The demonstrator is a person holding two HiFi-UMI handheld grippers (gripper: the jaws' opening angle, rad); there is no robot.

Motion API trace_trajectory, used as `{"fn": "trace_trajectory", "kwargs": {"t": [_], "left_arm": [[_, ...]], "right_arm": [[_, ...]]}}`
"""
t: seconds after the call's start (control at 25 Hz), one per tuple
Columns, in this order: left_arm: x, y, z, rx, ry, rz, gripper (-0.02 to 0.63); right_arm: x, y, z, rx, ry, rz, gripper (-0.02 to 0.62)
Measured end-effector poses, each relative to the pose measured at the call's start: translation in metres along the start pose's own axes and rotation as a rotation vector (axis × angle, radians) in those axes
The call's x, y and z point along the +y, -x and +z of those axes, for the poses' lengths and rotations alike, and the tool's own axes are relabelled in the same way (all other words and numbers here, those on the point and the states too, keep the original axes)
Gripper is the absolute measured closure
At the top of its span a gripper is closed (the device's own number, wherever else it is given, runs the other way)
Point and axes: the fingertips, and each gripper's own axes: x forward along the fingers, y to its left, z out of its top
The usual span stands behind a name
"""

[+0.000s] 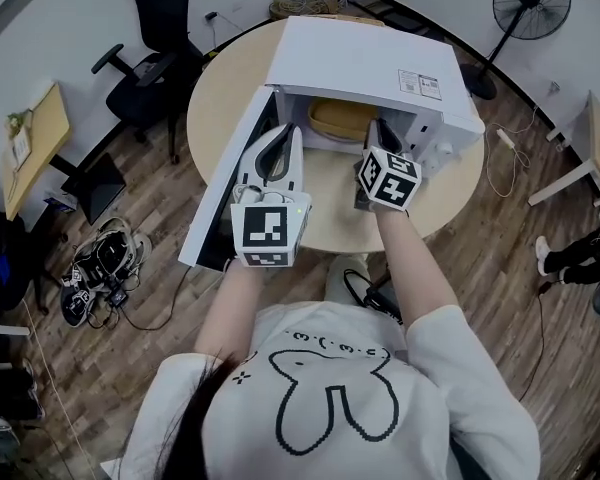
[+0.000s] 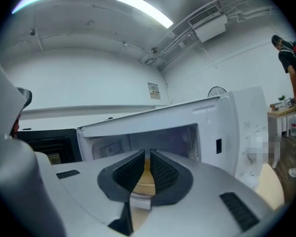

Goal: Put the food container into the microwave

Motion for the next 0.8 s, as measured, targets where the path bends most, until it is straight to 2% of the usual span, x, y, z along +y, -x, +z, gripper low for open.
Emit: {"fn": "trace_trajectory", "kwargs": {"t": [0.24, 0.56, 0.8], "left_arm": [[0.002, 0.006, 0.004, 0.014, 0.023, -0.014, 0.597], [-0.001, 0.005, 0.009, 0.029, 0.059, -0.044, 0.597], [-0.003, 0.005, 0.010, 0.041, 0.078, -0.045, 0.597]], "right_arm": [[0.013, 0.029, 0.016, 0.002, 0.055, 0.016, 0.558], [0.020, 0.068, 0.043, 0.001, 0.026, 0.056, 0.568], [0.030, 0.094, 0.067, -0.030, 0.154, 0.090, 0.568]]}}
